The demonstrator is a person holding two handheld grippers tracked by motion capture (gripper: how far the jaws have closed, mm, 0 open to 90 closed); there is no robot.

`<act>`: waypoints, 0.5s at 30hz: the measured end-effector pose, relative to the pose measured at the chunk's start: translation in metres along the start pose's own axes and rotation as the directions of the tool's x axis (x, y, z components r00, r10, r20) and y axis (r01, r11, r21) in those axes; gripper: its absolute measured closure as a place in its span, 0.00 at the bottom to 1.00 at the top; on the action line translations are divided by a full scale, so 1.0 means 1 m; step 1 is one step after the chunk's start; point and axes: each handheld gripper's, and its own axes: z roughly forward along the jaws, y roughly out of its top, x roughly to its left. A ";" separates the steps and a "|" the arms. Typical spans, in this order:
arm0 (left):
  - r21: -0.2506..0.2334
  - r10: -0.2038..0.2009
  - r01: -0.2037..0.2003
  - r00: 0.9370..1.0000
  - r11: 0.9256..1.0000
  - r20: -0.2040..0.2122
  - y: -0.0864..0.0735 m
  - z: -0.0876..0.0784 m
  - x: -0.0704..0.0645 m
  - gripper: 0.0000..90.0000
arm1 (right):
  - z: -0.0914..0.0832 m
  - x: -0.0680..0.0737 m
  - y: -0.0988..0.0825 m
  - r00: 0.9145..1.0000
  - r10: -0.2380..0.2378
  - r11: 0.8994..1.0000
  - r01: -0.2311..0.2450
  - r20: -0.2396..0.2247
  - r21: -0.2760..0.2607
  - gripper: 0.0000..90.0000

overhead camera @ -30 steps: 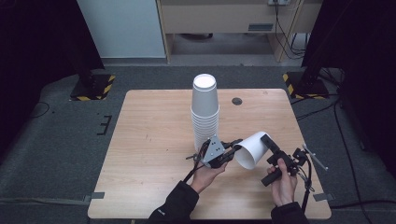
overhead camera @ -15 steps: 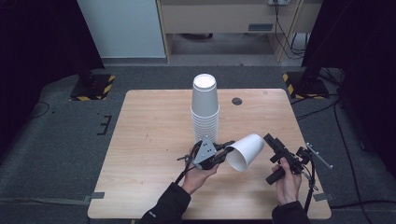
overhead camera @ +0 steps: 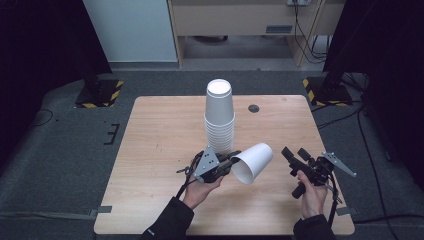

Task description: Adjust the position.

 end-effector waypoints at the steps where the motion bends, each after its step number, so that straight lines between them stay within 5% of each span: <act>1: 0.000 -0.001 0.001 1.000 1.000 -0.002 0.000 -0.002 0.001 0.95 | 0.001 0.000 -0.001 1.000 -0.019 1.000 0.019 0.007 0.007 0.13; 2: 0.002 0.001 -0.001 1.000 1.000 -0.005 0.000 -0.005 0.002 0.95 | 0.002 0.000 -0.002 0.997 -0.073 0.997 0.072 0.025 0.032 0.12; 5: 0.001 -0.007 0.007 1.000 1.000 -0.014 -0.001 -0.011 0.005 0.95 | 0.003 0.000 -0.002 0.994 -0.107 0.993 0.106 0.030 0.048 0.11; 7: 0.005 -0.010 0.010 1.000 1.000 -0.020 -0.001 -0.015 0.007 0.95 | 0.004 0.000 -0.004 0.981 -0.187 0.980 0.182 0.056 0.077 0.09; 15: -0.001 -0.019 0.018 0.999 1.000 -0.039 0.000 -0.031 0.012 0.95 | 0.003 -0.005 -0.008 0.953 -0.289 0.951 0.276 0.090 0.136 0.09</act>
